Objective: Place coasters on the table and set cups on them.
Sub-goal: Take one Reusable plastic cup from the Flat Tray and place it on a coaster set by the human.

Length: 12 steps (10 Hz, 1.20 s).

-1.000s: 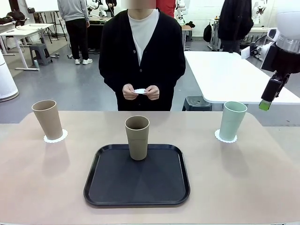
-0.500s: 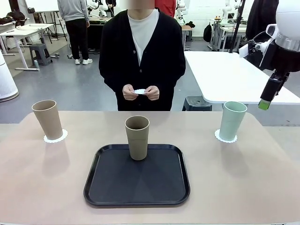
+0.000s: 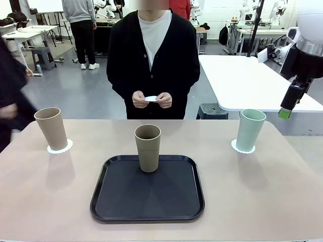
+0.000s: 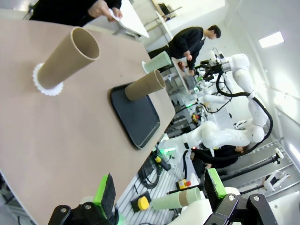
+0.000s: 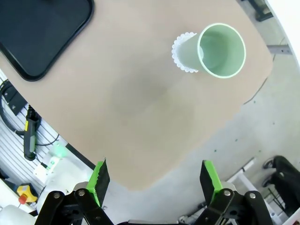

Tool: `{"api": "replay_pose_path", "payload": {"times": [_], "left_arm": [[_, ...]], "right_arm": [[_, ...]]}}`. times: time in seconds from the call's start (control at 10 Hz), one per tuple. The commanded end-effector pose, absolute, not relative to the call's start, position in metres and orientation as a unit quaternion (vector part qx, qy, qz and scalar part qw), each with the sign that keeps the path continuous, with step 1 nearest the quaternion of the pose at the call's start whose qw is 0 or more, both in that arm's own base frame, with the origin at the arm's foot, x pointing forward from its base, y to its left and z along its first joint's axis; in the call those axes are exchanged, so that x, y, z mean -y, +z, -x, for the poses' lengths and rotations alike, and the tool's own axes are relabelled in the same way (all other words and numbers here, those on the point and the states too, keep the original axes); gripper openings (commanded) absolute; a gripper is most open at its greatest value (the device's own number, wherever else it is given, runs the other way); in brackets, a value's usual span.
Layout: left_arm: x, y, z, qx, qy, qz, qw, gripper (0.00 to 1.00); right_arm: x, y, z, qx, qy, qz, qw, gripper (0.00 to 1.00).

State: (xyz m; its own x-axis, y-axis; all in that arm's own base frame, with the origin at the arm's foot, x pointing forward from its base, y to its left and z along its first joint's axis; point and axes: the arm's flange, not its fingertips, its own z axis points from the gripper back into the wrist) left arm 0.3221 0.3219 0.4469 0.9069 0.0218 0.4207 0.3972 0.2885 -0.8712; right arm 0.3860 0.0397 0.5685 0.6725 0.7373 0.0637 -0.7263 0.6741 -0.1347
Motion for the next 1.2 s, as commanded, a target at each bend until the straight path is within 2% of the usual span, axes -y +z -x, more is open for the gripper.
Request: {"api": "replay_pose_path", "payload": {"times": [0.0,0.1,0.3,0.6,0.9,1.1], "left_arm": [[-0.322,0.449,-0.319,0.181,-0.119,0.585,0.782,1.0],[-0.322,0.449,-0.319,0.181,-0.119,0.585,0.782,1.0],[-0.322,0.449,-0.319,0.181,-0.119,0.585,0.782,1.0],[-0.322,0.449,-0.319,0.181,-0.119,0.585,0.782,1.0],[-0.322,0.449,-0.319,0.181,-0.119,0.585,0.782,1.0],[-0.322,0.449,-0.319,0.181,-0.119,0.585,0.782,1.0]], "right_arm": [[0.001,0.561,-0.402,0.04,0.317,-0.093,0.943,1.0],[0.038,0.549,-0.409,0.023,0.27,-0.184,0.945,1.0],[0.105,0.536,-0.41,0.035,0.19,-0.289,0.938,1.0],[0.201,0.525,-0.391,0.097,0.128,-0.472,0.867,1.0],[0.258,0.504,-0.364,0.138,0.085,-0.548,0.821,1.0],[0.272,0.485,-0.347,0.129,0.092,-0.582,0.798,1.0]]}}
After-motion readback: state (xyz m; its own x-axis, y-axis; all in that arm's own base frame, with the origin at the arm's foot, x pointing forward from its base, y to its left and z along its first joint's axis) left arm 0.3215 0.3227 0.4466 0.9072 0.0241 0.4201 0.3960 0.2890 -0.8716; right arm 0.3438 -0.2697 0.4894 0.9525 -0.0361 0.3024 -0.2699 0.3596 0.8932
